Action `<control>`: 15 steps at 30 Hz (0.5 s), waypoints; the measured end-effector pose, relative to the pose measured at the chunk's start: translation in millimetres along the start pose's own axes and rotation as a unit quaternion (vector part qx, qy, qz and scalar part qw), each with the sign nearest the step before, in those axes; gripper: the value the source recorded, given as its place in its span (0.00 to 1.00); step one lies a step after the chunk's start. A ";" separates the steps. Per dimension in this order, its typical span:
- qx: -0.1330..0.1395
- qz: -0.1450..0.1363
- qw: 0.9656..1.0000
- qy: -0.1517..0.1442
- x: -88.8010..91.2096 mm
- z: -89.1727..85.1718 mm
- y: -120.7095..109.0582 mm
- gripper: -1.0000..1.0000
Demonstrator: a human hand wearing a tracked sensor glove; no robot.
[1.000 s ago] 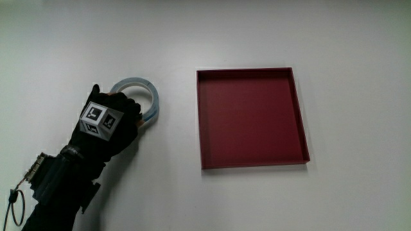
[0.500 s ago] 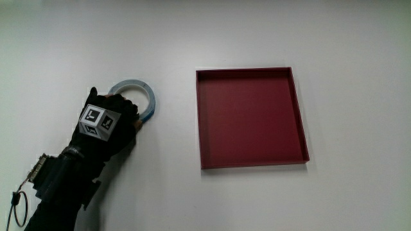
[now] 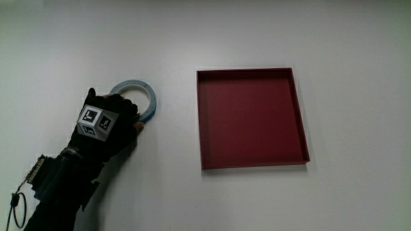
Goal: Place blue tape
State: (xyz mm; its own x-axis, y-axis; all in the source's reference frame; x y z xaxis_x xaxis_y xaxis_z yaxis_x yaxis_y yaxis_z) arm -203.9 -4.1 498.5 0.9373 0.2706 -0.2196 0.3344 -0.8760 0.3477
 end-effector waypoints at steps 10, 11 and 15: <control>-0.044 -0.011 0.996 -0.079 22.0 37.4 -21.6 0.04; -0.055 -0.012 0.994 -0.098 24.9 41.3 -24.2 0.02; -0.091 -0.014 0.987 -0.134 44.3 61.5 -44.7 0.00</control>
State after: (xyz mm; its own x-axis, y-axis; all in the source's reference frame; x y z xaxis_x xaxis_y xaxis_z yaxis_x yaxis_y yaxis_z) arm -183.4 22.5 417.2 0.8758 0.1566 -0.4566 0.3948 -0.7767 0.4908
